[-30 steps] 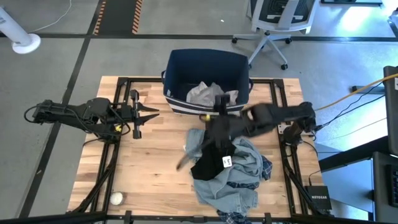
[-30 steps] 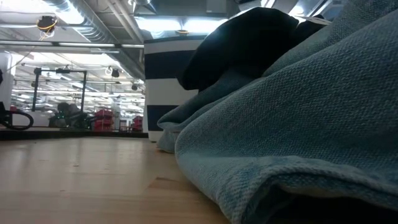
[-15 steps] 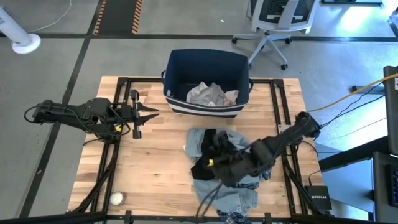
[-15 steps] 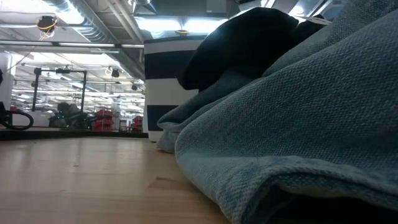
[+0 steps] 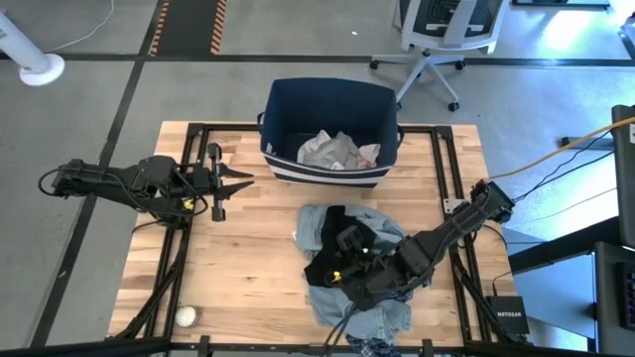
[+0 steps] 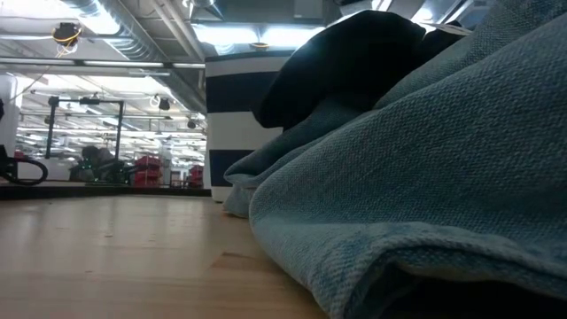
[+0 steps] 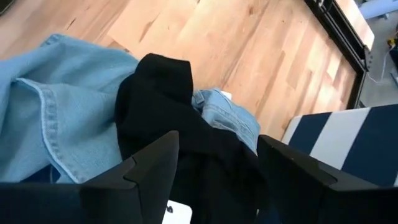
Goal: Sort clothes
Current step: Put the black shorts into the blue bin
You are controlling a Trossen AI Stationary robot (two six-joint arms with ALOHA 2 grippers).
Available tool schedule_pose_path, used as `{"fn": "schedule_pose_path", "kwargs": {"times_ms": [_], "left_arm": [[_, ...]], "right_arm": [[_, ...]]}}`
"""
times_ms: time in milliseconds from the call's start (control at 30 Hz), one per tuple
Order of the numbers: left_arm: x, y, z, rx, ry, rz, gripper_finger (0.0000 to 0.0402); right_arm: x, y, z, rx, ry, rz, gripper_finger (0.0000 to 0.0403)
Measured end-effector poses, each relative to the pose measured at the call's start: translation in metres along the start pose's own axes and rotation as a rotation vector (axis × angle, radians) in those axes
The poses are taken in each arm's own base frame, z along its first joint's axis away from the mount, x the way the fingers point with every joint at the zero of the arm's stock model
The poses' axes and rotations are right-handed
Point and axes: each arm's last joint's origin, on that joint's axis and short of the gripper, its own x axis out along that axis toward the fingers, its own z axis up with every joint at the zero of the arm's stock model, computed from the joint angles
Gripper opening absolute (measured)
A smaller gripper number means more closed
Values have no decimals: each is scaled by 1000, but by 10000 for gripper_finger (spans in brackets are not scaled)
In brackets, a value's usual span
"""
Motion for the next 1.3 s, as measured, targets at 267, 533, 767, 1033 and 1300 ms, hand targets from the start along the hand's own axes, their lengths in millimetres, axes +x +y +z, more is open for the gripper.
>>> {"fn": "schedule_pose_path", "kwargs": {"times_ms": [267, 533, 767, 1033, 1300], "left_arm": [[0, 0, 0, 0, 0, 0, 59], [0, 0, 0, 0, 0, 0, 59], [0, 0, 0, 0, 0, 0, 59], [0, 0, 0, 0, 0, 0, 59], [0, 0, 0, 3, 0, 0, 59]], "right_arm": [[3, 2, -1, -6, 10, 10, 237], [19, 13, 3, -48, 39, 108, 237], [24, 15, 3, -86, 49, 120, 237], [26, 17, 4, -137, 49, 147, 237], [47, 37, 7, -230, 97, 201, 237]]}}
